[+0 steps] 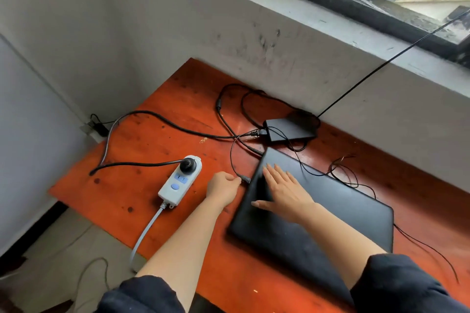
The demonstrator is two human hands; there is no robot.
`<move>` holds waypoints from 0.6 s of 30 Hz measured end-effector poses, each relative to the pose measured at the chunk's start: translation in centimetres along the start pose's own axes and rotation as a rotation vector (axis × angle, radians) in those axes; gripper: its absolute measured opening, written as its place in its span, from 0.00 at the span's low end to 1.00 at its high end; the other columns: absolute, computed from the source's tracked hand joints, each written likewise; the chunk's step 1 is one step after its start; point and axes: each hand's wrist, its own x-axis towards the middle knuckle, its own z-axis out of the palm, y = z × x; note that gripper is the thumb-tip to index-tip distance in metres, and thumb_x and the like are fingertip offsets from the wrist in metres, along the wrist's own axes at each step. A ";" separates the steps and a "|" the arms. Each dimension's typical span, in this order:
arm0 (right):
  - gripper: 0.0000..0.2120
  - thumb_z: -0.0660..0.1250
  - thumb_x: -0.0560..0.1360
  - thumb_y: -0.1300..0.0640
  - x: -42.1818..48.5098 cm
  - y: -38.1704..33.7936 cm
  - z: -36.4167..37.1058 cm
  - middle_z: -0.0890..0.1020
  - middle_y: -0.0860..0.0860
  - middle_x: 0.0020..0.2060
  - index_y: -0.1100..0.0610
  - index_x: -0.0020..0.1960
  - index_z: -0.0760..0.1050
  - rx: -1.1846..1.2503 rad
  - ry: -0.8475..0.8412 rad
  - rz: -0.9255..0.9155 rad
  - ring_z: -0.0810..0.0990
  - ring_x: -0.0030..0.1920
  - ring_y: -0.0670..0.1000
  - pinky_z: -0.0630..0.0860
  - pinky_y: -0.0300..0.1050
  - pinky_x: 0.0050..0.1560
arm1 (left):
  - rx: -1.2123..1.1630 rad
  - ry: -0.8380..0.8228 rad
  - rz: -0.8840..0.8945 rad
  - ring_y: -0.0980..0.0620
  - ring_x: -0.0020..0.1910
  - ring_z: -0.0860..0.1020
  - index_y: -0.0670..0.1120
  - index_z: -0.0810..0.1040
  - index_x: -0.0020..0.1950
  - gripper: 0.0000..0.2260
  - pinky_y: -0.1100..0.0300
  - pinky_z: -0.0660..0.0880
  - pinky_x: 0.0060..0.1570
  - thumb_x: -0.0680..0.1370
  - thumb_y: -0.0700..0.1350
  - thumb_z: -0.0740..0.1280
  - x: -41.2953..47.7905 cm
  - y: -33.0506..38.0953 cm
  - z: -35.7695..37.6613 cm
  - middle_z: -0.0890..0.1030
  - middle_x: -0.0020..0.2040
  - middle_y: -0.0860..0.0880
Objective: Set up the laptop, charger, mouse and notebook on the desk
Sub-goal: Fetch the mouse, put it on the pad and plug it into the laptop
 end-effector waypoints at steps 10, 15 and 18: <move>0.34 0.58 0.78 0.43 -5.8 -2.2 0.3 0.57 0.55 0.76 0.57 0.77 0.52 -0.035 0.151 -0.182 0.52 0.76 0.56 0.52 0.52 0.74 | 0.312 0.375 0.168 0.48 0.55 0.76 0.47 0.78 0.54 0.08 0.56 0.74 0.52 0.79 0.45 0.61 -10.1 -3.7 0.1 0.80 0.54 0.48; 0.23 0.59 0.76 0.46 -8.8 -5.7 0.7 0.69 0.52 0.67 0.56 0.67 0.64 -0.069 0.193 -0.326 0.64 0.68 0.56 0.63 0.53 0.65 | 0.452 0.520 0.116 0.47 0.58 0.72 0.47 0.77 0.55 0.09 0.55 0.72 0.55 0.79 0.46 0.61 -16.2 -8.0 -0.3 0.76 0.56 0.47; 0.24 0.60 0.76 0.46 -10.2 -10.1 1.1 0.68 0.54 0.67 0.57 0.67 0.64 -0.119 0.139 -0.417 0.64 0.67 0.57 0.63 0.56 0.64 | 0.489 0.601 0.050 0.47 0.59 0.71 0.47 0.76 0.56 0.09 0.54 0.71 0.57 0.78 0.47 0.61 -20.5 -11.2 -1.9 0.75 0.57 0.47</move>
